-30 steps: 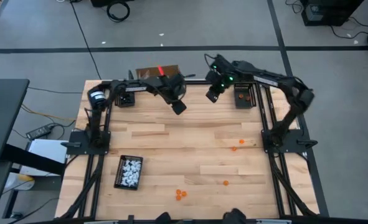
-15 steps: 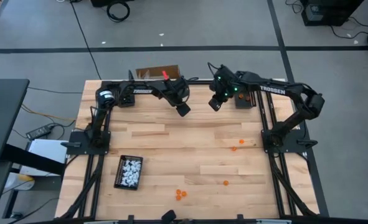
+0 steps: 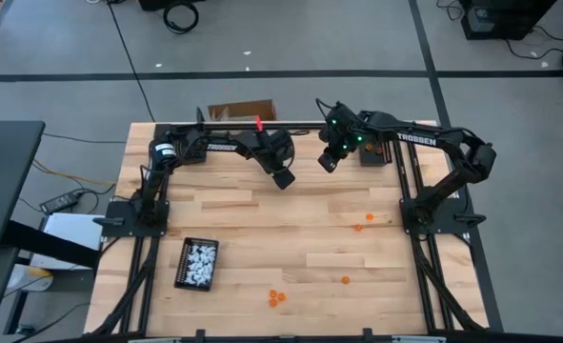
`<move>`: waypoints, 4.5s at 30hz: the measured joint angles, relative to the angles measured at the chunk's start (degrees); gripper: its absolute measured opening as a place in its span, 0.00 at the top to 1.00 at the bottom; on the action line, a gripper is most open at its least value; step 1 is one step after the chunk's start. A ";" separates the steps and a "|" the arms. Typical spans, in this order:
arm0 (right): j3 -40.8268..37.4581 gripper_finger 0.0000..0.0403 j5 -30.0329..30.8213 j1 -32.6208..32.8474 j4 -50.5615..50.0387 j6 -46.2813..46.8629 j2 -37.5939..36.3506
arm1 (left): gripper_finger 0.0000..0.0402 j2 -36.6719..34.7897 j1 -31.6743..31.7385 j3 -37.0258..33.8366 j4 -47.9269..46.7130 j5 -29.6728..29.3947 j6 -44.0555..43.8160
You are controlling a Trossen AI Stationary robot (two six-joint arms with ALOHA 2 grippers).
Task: Sort Halloween decoration
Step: Put the orange pumpkin toy into the top right black basket
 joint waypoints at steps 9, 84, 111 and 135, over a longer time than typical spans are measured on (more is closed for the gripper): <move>0.02 0.97 -4.48 1.16 -0.07 1.36 0.00 | 0.78 -0.44 -6.64 1.96 6.43 11.86 0.87; -14.45 0.86 24.78 22.29 -1.70 -10.79 -0.23 | 0.52 -17.18 7.45 2.54 -15.32 3.43 10.44; -10.90 0.57 24.67 -21.01 -8.47 2.65 -7.88 | 0.52 -22.82 10.80 2.58 -14.34 3.61 11.75; -24.22 0.46 8.62 16.36 -23.12 48.68 -19.67 | 0.52 -22.80 10.50 2.58 -12.34 3.59 15.32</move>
